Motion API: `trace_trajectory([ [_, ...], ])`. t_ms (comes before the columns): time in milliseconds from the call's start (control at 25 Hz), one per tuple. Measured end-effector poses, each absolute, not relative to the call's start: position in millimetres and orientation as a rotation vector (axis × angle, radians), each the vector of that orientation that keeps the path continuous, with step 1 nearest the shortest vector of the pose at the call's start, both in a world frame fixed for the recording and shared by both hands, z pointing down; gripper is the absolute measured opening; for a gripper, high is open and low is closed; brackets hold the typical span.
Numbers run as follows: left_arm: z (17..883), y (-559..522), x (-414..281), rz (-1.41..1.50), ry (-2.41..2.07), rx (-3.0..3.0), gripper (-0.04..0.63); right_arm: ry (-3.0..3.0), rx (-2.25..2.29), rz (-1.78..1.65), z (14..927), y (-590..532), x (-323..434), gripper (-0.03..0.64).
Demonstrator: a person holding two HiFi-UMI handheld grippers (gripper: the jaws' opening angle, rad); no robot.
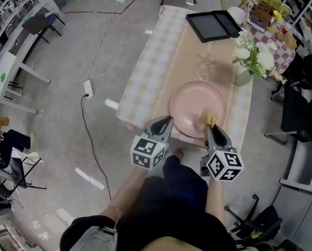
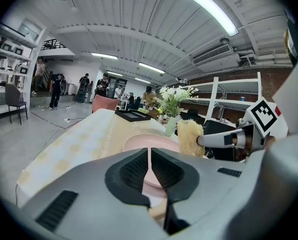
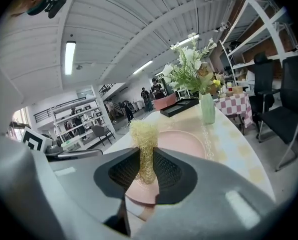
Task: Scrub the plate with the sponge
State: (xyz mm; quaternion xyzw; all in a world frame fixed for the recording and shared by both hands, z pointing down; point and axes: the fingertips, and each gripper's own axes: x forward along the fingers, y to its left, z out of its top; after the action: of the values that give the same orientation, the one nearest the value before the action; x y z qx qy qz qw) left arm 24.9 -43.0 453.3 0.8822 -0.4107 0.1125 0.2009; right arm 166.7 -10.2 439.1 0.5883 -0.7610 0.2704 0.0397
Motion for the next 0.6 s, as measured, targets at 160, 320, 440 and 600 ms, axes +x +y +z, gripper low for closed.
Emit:
trace_trajectory([
  [160,455.3,-55.4,25.7,0.315,-1.179,2.442,0.026,-2.358,1.754,0.829,439.9,-26.3,166.0,0.081],
  [320,454.1,-72.9,31.5,0.297,-1.214,2.435,0.026,-2.393,1.695,0.819,440.1,-44.1,167.5,0.081],
  [440,450.2,-85.6,37.0,0.279,-1.237,2.442,0.026,-2.409,1.674,0.799,438.4,-56.5,170.6,0.081],
  [600,446.0,-95.5,38.7,0.263,-1.27,2.45,0.026,-2.437,1.645,0.745,431.7,-71.5,173.2,0.081],
])
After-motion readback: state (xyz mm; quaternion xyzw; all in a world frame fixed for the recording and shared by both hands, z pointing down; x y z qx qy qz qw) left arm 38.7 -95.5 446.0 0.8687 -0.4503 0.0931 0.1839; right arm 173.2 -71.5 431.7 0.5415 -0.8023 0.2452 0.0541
